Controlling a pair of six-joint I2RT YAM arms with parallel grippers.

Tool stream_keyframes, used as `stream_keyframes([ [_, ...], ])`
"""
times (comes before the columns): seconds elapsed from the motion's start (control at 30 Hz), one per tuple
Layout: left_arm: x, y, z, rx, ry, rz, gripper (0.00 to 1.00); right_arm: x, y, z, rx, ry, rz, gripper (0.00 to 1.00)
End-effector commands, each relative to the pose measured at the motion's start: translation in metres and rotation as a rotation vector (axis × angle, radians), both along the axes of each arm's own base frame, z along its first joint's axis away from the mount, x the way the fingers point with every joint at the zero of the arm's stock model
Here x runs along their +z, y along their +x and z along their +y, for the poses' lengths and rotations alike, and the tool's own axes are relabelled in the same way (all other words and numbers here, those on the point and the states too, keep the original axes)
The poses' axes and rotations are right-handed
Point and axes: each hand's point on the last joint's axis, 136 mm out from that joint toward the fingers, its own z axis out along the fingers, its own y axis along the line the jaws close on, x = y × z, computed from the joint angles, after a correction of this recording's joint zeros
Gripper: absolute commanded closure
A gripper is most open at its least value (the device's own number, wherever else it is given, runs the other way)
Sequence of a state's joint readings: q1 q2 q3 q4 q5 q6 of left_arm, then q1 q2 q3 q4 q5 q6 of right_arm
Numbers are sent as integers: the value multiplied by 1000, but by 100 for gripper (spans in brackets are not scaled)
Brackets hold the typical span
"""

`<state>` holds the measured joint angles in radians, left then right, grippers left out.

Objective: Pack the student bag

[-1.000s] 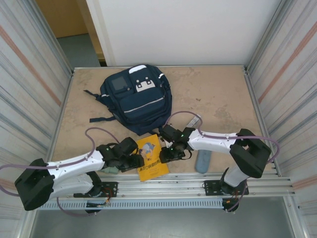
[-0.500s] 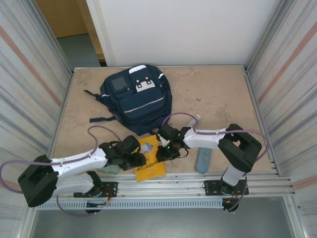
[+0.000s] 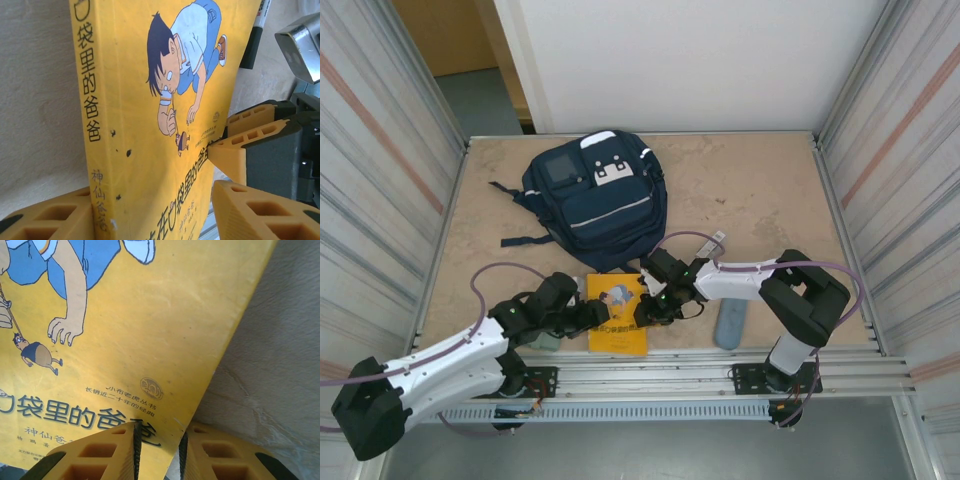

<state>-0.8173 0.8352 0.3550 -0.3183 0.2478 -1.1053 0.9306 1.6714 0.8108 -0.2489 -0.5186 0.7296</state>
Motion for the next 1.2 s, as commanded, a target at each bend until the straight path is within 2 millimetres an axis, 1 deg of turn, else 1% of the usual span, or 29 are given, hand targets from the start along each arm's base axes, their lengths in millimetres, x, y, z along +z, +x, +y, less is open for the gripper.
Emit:
stream_keyframes([
  [0.0, 8, 0, -18, -35, -89, 15, 51, -5, -6, 7, 16, 23, 15, 73],
  [0.07, 5, 0, -19, -45, -71, 30, 62, -4, -4, 10, 19, 34, 11, 73],
  [0.13, 3, 1, -16, -51, -21, 38, 77, 0, -2, 13, 19, 46, 0, 71],
  [0.17, 4, 2, -14, -53, 2, 33, 82, 3, -2, 13, 19, 55, -9, 67],
  [0.2, 7, 4, -12, -58, 26, 22, 88, 7, 0, 14, 16, 67, -25, 62],
  [0.27, 17, 8, -10, -62, 46, -9, 100, 19, 4, 14, 10, 93, -64, 56],
  [0.37, 46, 17, -15, -74, 12, -96, 100, 51, 13, 13, -13, 150, -163, 41],
  [0.43, 72, 27, -16, -52, -11, -169, 100, 77, 24, 4, -77, 150, -239, 29],
  [0.57, 127, 52, -16, 17, -66, -326, 100, 133, 47, -27, -287, 116, -285, 19],
  [0.63, 155, 63, -21, 39, -112, -406, 100, 159, 57, -38, -407, 167, -284, 11],
  [0.7, 183, 75, -28, 54, -164, -491, 100, 183, 63, -42, -520, 273, -257, 3],
  [0.73, 194, 80, -30, 59, -180, -524, 100, 191, 65, -43, -564, 317, -242, 1],
  [0.8, 217, 93, -33, 97, -211, -596, 100, 208, 70, -41, -644, 412, -209, 1],
  [0.9, 240, 109, -34, 177, -250, -645, 100, 222, 77, -34, -694, 479, -178, 1],
  [0.97, 246, 119, -36, 237, -282, -642, 100, 225, 78, -31, -721, 468, -135, 1],
  [1.07, 248, 133, -39, 319, -333, -626, 100, 236, 80, -24, -731, 519, -113, 1],
  [1.17, 248, 141, -45, 371, -402, -602, 100, 237, 86, -24, -814, 553, -72, 1],
])
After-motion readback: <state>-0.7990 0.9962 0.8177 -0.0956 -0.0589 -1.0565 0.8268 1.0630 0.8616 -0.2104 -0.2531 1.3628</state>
